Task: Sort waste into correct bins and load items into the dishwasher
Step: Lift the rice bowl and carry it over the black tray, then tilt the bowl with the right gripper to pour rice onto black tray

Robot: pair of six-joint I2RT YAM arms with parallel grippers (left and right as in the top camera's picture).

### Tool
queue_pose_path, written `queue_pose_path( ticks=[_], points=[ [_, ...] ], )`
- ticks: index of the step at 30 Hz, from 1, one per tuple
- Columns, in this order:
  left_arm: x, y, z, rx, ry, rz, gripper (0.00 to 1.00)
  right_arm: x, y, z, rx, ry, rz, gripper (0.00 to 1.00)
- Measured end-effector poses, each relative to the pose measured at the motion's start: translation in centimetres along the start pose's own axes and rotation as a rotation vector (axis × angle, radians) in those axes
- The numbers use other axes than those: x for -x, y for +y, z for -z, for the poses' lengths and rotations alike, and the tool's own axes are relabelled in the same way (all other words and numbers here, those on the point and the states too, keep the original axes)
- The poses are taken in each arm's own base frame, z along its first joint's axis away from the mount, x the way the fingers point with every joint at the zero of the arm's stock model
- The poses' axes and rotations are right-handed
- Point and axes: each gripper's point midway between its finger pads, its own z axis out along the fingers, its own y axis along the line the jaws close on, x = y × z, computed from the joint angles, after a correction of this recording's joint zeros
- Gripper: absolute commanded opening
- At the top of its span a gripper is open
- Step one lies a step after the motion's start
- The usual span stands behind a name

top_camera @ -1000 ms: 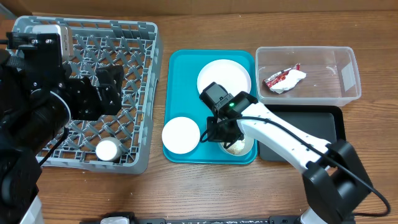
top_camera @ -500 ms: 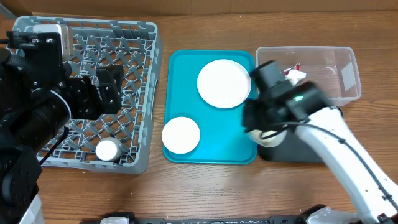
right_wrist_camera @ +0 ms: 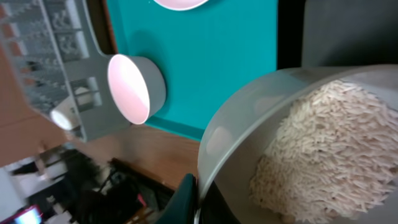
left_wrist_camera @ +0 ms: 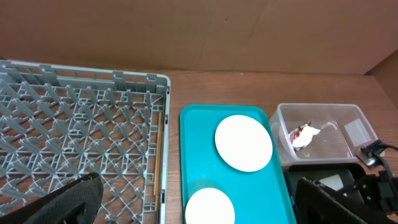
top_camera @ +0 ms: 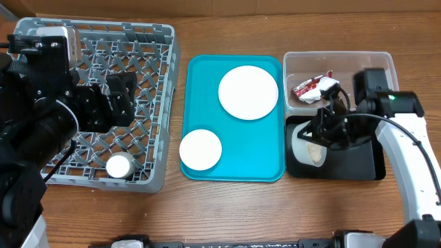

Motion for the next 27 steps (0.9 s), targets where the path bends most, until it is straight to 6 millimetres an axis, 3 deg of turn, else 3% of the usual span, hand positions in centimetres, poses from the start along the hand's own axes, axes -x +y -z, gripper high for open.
queue_pose_path(
  ticks=[8, 13, 18, 27],
  points=[
    [0.0, 0.0, 0.0, 0.000, 0.000, 0.000, 1.00, 0.1, -2.8, -1.3, 0.187, -0.030, 0.034, 0.04],
    [0.0, 0.0, 0.0, 0.000, 0.000, 0.000, 1.00, 1.6, -4.2, -0.8, 0.258, -0.117, 0.055, 0.04],
    [0.0, 0.0, 0.0, 0.000, 0.000, 0.000, 1.00, 2.7, -3.6, 0.4, 0.380, -0.181, 0.075, 0.04],
    [0.0, 0.0, 0.0, 0.000, 0.000, 0.000, 1.00, 2.5, -2.4, 2.1, 0.508, -0.210, 0.031, 0.04]
  ],
)
